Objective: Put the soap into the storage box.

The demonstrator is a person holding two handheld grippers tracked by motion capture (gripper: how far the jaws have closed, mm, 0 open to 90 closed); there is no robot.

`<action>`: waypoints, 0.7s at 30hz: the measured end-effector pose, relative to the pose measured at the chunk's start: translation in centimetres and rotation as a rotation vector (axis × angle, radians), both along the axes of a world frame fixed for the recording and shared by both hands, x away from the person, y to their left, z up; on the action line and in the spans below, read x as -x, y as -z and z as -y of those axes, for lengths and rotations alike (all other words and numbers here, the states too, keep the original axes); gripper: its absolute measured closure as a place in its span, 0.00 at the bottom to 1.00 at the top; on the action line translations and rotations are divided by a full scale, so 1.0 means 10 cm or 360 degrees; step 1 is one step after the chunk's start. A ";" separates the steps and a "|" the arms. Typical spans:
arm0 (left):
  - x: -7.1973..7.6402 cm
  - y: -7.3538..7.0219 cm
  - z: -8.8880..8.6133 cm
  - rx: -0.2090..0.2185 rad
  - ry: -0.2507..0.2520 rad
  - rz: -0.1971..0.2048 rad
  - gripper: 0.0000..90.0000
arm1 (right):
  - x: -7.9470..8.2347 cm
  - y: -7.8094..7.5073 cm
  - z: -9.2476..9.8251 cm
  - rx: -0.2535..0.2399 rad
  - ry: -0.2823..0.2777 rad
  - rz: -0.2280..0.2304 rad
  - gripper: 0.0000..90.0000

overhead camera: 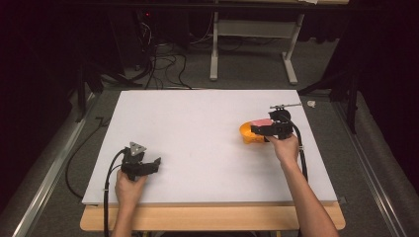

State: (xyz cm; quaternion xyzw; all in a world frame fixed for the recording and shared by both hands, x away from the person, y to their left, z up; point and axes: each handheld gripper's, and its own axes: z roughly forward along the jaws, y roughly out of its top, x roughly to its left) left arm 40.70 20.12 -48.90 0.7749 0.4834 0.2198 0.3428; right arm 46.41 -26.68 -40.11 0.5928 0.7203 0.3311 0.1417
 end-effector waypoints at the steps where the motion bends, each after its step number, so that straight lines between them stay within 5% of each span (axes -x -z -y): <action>1: 0.00 0.00 0.00 -0.0001 0.0000 0.0001 0.24 | -0.02 0.00 -0.01 0.0005 0.0003 -0.0011 0.15; 21: 0.00 0.00 0.00 -0.0006 -0.0001 0.0007 0.24 | -0.18 0.15 -0.10 -0.0008 0.0060 -0.0127 0.15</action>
